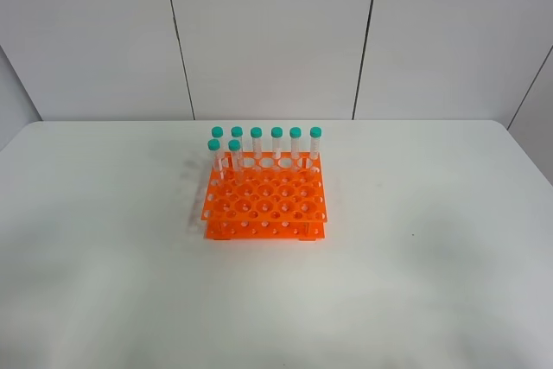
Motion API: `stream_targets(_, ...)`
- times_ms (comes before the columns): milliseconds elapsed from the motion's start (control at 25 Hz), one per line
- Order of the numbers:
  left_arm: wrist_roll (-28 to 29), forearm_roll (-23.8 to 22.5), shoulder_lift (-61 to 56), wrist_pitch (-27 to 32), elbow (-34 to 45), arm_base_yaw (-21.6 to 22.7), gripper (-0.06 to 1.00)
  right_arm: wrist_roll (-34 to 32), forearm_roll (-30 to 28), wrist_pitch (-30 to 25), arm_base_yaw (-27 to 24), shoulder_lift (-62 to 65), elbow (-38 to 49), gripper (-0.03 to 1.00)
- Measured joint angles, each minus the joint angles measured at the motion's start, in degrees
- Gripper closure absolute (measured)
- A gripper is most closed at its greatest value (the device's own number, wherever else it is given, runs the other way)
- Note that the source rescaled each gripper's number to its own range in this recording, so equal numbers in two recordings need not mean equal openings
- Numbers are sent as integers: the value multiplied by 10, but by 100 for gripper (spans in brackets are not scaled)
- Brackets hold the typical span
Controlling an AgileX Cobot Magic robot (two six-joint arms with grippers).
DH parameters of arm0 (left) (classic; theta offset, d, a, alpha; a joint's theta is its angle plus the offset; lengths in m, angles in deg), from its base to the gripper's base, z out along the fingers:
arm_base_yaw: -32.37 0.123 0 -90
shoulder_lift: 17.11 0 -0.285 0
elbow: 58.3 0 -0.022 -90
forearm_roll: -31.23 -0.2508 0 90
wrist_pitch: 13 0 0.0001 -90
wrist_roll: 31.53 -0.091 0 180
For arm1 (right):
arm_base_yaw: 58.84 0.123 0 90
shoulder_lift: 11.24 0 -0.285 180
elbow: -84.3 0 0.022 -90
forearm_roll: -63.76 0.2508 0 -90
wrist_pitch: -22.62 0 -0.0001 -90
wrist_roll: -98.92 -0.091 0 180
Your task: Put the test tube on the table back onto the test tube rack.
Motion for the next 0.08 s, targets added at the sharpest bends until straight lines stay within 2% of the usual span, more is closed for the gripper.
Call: stream_targets(80,0,0,0,0,0,0,-6,0,0,0,0,0,0,67)
